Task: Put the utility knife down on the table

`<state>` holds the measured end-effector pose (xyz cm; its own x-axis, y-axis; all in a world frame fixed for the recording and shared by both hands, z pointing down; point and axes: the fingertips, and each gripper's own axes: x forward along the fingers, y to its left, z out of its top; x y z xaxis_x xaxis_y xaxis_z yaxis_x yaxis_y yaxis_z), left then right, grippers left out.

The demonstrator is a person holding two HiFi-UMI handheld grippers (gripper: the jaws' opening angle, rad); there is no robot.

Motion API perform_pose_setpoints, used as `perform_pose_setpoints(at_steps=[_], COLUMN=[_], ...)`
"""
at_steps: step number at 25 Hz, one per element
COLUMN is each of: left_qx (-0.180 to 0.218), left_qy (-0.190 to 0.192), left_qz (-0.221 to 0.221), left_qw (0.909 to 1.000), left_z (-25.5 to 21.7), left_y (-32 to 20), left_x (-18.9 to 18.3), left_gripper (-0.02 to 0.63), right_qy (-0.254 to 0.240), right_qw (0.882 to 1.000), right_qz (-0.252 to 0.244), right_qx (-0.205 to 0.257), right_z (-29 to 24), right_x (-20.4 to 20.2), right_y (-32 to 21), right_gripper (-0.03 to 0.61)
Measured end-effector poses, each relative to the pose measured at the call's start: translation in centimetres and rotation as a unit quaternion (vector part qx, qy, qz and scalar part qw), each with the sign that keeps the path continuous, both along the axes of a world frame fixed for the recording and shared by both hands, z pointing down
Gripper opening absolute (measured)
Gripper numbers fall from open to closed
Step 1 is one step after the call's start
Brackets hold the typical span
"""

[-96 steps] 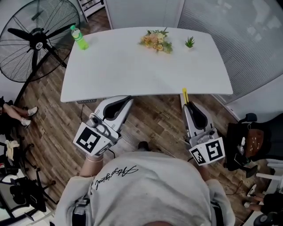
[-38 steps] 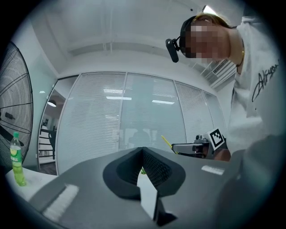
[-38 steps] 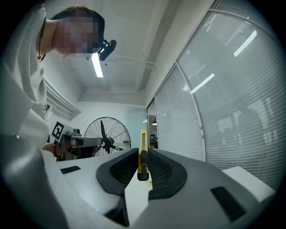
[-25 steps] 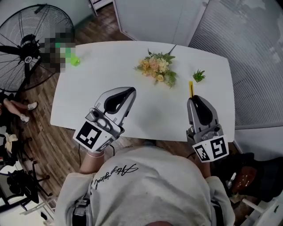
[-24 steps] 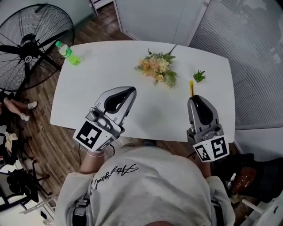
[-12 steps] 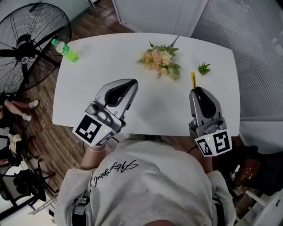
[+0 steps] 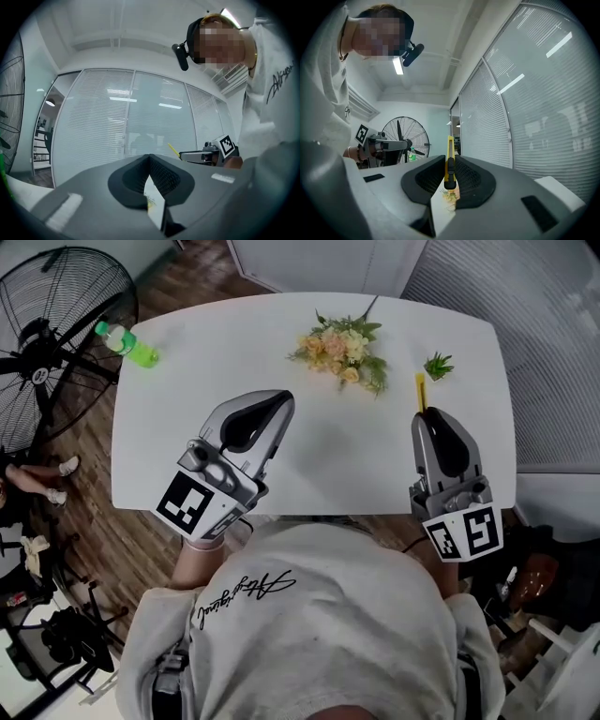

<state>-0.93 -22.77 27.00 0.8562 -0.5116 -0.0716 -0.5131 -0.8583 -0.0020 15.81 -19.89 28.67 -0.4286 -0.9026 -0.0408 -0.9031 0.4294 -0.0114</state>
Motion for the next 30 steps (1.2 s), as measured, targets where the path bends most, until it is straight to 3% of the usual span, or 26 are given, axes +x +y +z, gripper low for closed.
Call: perform_pose_setpoints(at_steps=[30], left_qx=[-0.004], left_qy=[0.010], left_qz=[0.010], left_qw=[0.9999], left_z=[0.5], left_y=[-1.0], left_x=[-1.0], left_gripper=[0.000], right_qy=[0.037], right_qw=[0.995], right_qz=[0.012], right_qx=[-0.088], right_z=[7.3], right_x=[-1.5], right_y=[-2.9], right_gripper=[0.066])
